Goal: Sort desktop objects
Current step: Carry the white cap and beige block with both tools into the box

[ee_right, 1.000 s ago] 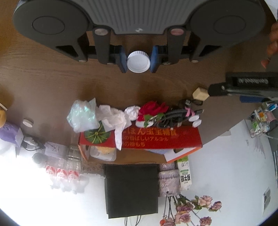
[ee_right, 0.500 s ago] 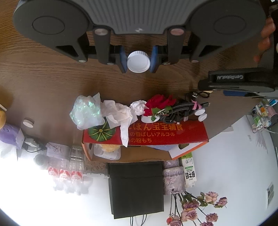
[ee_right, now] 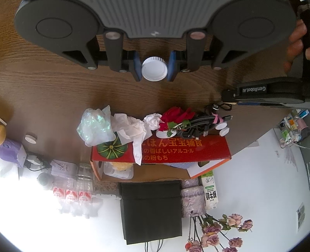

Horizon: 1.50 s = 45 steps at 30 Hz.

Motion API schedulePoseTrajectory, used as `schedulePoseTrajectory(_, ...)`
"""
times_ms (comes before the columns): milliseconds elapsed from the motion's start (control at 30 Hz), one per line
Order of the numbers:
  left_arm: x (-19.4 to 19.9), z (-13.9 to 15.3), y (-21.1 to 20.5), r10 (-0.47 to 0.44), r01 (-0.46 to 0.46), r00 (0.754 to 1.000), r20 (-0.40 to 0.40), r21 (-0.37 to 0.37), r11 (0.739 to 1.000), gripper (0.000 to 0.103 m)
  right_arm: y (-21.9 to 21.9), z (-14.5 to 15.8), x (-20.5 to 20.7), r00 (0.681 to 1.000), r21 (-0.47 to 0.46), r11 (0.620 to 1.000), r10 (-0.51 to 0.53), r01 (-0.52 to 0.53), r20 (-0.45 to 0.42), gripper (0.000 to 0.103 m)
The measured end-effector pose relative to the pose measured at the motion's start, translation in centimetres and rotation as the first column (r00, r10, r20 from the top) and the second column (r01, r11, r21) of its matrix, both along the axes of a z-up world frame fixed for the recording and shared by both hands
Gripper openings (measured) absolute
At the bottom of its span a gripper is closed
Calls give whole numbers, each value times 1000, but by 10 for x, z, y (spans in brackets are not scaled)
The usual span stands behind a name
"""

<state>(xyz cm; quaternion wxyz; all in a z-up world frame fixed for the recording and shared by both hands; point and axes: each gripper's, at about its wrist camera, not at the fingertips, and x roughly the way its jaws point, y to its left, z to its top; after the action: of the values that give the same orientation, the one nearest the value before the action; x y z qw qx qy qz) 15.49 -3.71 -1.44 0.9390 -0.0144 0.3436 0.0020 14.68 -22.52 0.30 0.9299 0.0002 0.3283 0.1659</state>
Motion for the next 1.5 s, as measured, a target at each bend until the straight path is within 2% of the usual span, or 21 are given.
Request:
schedulePoseTrajectory(233,-8,17,4,-4,4,999,52,-6,1000,31,-1,9,-1,1000,38,999,14,-14,10,27)
schedulePoseTrajectory(433,-5,49,6,-11,12,989,146,-5,1000,31,-3,36,8,996,51,999,3,-8,89,27)
schedulePoseTrajectory(700,27,101,6,1,16,961,278,-56,998,31,4,88,44,970,78,997,-16,-3,244,27)
schedulePoseTrajectory(867,60,117,10,41,-13,943,330,-86,996,31,14,112,79,953,99,995,-30,0,302,27)
schedulePoseTrajectory(1033,99,110,18,84,-57,944,320,-92,994,31,29,116,121,948,107,994,-45,11,316,27)
schedulePoseTrajectory(1167,131,95,24,95,-75,955,281,-81,994,31,39,106,160,957,102,995,-44,15,286,27)
schedulePoseTrajectory(1500,193,52,26,109,-115,978,177,25,993,31,63,61,221,981,24,1000,-25,21,192,27)
